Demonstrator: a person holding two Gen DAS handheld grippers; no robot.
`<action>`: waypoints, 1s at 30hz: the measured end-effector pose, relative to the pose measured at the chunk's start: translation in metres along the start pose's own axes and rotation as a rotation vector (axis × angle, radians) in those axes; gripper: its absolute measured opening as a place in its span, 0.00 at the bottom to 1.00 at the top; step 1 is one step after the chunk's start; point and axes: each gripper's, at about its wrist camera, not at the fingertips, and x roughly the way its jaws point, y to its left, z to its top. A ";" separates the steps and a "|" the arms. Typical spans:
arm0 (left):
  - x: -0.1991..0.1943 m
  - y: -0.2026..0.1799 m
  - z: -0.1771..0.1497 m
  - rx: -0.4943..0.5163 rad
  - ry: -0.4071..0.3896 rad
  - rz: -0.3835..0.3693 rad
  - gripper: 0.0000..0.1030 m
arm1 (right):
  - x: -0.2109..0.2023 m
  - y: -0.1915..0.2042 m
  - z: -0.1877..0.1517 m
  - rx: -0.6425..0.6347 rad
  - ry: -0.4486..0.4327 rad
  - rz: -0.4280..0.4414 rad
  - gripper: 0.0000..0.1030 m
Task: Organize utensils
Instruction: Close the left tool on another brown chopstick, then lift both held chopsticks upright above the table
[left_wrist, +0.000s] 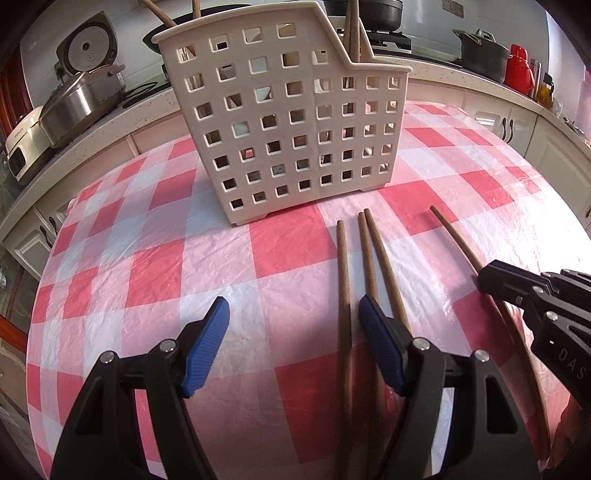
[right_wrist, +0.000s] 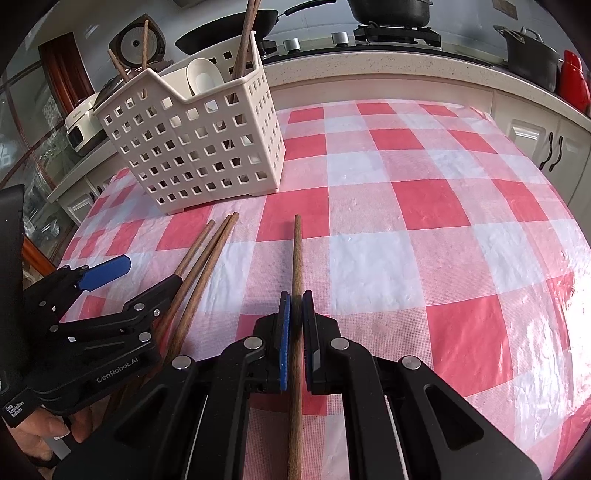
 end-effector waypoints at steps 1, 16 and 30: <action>0.000 0.000 0.000 -0.002 -0.001 -0.008 0.65 | 0.001 0.000 0.001 -0.004 0.000 -0.001 0.05; -0.006 -0.006 -0.003 0.001 0.006 -0.123 0.06 | -0.006 0.002 0.001 -0.021 -0.019 0.010 0.05; -0.006 -0.003 -0.004 0.019 0.003 -0.110 0.12 | 0.000 0.004 -0.001 -0.013 -0.002 0.011 0.05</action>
